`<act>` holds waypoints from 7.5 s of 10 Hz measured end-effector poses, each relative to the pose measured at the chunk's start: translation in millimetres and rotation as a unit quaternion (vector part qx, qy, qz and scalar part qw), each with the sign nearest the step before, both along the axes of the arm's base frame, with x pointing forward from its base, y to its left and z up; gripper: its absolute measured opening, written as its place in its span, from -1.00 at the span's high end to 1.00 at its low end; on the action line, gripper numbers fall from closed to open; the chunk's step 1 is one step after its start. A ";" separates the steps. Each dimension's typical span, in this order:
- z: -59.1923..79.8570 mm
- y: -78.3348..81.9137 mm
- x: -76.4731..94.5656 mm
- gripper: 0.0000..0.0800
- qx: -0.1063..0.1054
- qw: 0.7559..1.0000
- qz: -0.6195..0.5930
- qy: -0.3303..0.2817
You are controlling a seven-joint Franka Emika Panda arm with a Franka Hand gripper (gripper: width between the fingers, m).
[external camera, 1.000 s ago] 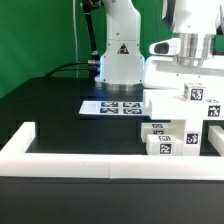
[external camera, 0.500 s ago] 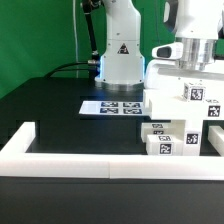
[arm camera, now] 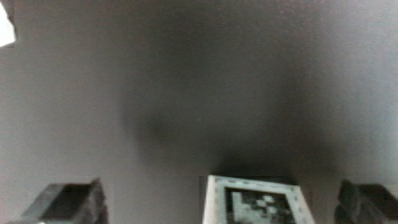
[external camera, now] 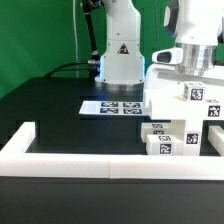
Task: Assemble chair
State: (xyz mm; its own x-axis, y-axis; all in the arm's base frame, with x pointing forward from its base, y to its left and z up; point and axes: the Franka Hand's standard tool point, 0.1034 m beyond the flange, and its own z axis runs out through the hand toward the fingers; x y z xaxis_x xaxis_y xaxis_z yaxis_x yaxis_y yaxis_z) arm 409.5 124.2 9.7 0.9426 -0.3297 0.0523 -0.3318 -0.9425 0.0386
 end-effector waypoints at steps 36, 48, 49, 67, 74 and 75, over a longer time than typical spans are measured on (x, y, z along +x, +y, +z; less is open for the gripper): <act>100.9 -24.8 31.4 0.28 0.054 0.998 0.004 -0.017; 119.5 -34.7 52.5 0.28 0.033 0.991 0.123 -0.035; 116.7 -38.3 55.2 0.28 0.028 0.987 0.154 -0.031; 108.8 -43.5 75.0 0.12 0.013 0.983 0.182 -0.026; 108.7 -43.6 74.8 -0.62 0.013 0.983 0.182 -0.026; 108.7 -43.6 74.8 -0.62 0.013 0.983 0.182 -0.026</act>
Offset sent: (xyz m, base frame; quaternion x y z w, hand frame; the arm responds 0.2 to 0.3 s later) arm 0.0009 -0.0007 0.0005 -0.0013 0.0012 0.0022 1.0000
